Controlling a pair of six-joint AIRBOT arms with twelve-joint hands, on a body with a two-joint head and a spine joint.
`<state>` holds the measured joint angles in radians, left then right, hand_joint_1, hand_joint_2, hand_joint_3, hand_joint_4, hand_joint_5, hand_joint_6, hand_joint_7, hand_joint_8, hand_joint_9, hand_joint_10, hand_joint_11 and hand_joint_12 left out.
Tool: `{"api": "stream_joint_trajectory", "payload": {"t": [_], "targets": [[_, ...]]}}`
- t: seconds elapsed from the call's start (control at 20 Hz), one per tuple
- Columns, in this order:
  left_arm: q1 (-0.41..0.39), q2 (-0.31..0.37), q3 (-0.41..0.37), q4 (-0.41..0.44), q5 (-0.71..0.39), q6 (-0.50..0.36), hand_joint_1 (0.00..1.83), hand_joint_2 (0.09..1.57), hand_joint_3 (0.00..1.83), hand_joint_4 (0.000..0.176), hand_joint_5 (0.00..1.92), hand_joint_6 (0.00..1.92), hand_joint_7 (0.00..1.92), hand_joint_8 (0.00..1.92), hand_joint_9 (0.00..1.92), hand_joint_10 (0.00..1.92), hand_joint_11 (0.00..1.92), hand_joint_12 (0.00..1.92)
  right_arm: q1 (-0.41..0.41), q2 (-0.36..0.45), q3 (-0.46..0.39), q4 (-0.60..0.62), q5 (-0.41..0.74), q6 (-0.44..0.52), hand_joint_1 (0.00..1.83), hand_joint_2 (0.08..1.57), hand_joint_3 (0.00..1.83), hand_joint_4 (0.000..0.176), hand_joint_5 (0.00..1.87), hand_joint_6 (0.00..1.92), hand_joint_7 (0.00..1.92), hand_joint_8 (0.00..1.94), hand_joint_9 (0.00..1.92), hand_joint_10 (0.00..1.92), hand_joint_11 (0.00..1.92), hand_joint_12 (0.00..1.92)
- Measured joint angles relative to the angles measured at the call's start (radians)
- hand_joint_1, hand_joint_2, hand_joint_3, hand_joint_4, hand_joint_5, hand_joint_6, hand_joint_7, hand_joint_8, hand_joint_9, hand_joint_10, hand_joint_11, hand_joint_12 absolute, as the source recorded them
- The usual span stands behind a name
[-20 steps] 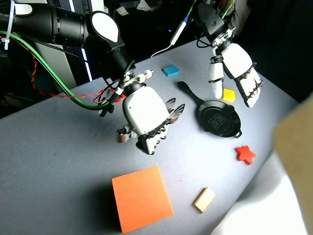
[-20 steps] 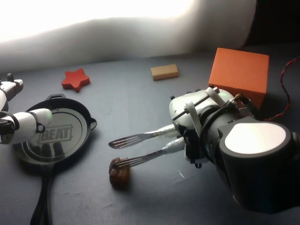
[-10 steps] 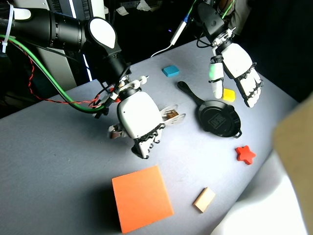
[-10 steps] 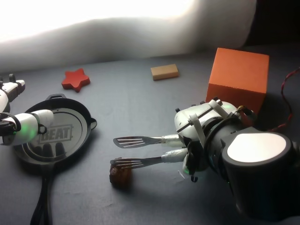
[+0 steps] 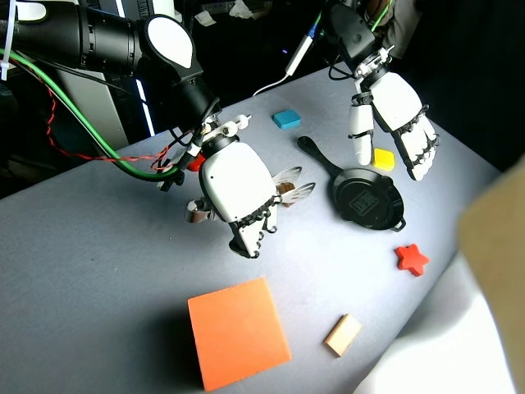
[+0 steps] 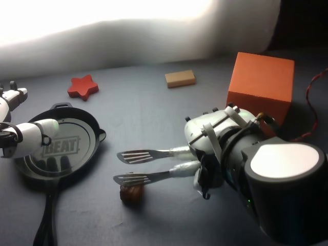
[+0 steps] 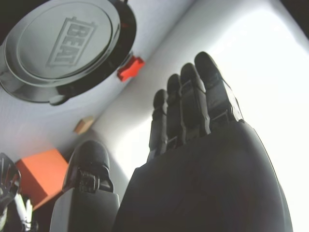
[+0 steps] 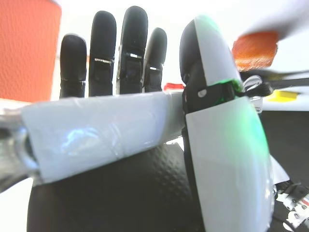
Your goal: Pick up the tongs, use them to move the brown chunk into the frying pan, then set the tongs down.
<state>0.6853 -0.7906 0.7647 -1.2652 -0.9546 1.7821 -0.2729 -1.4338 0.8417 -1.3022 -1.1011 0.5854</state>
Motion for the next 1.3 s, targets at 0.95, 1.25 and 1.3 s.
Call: {"api": "stream_joint_trajectory", "payload": {"t": [0.95, 1.25, 1.3], "targets": [[0.003, 0.0, 0.006, -0.002, 0.0, 0.0, 0.03, 1.29, 0.0, 0.031, 0.13, 0.0, 0.18, 0.0, 0.17, 0.0, 0.0, 0.53, -0.043, 0.001, -0.007, -0.001, 0.002, -0.005, 1.04, 1.12, 0.0, 0.0, 0.61, 0.46, 0.87, 0.15, 0.52, 0.85, 0.11, 1.67], [0.003, 0.0, 0.007, -0.002, 0.0, 0.0, 0.03, 1.29, 0.0, 0.032, 0.13, 0.0, 0.17, 0.0, 0.17, 0.0, 0.0, 0.53, -0.055, 0.001, -0.011, -0.023, 0.004, -0.006, 1.02, 1.1, 0.0, 0.0, 0.51, 0.62, 0.8, 0.2, 0.46, 0.88, 0.06, 1.68], [0.003, 0.0, 0.007, -0.002, 0.0, 0.0, 0.04, 1.29, 0.0, 0.032, 0.13, 0.0, 0.17, 0.0, 0.16, 0.0, 0.0, 0.51, -0.055, 0.001, -0.011, -0.023, 0.004, -0.006, 1.02, 1.1, 0.0, 0.0, 0.51, 0.62, 0.8, 0.21, 0.47, 0.88, 0.07, 1.68]]}}
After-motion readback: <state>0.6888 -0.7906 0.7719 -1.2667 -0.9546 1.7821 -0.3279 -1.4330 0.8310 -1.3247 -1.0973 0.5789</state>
